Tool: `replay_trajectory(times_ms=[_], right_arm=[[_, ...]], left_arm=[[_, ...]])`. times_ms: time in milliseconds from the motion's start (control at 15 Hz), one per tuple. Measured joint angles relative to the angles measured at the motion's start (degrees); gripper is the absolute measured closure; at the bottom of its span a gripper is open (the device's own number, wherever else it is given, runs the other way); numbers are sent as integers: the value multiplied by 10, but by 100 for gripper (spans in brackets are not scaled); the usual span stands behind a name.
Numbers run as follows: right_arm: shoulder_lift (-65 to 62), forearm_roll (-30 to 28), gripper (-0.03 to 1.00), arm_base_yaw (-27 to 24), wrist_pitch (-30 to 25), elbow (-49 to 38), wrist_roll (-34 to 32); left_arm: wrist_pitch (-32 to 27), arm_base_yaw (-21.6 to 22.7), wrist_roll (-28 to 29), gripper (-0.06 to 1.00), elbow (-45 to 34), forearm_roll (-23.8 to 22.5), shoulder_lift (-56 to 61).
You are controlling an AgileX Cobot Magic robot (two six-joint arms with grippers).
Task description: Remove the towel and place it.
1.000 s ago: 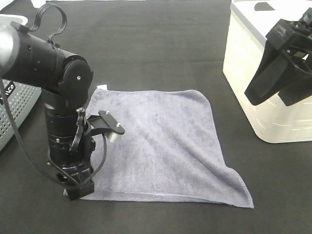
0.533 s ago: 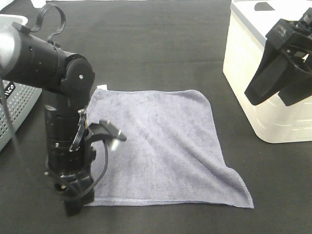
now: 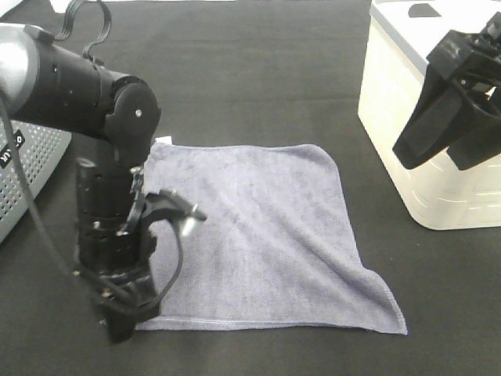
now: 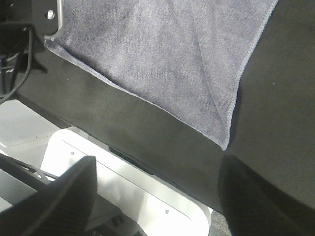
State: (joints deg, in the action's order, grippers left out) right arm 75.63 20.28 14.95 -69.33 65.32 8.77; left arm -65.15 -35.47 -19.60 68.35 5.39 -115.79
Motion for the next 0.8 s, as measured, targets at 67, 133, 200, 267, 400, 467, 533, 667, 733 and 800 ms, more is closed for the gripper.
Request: replay_trajectory(times_ms=[67,133,200,267,400,467,533,667,733,800], right_arm=[[0,0,29,0,0,0,0],[0,0,29,0,0,0,0],[0,0,29,0,0,0,0],[0,0,29,0,0,0,0],[0,0,29,0,0,0,0],[0,0,29,0,0,0,0],[0,0,29,0,0,0,0],[0,0,29,0,0,0,0],[0,0,29,0,0,0,0],[0,0,29,0,0,0,0]], left_arm=[[19,0,5,55,2,-7,0],[30,0,10,55,2,-23,0],[37,0,18,55,2,-42,0],[42,0,25,55,2,-60,0],[53,0,25,55,2,-74,0],[65,0,25,55,2,-74,0],[75,0,21,55,2,-73,0],[83,0,-7,55,2,-54,-8],[83,0,-12,55,2,-54,-14],[83,0,-14,55,2,-54,-19]])
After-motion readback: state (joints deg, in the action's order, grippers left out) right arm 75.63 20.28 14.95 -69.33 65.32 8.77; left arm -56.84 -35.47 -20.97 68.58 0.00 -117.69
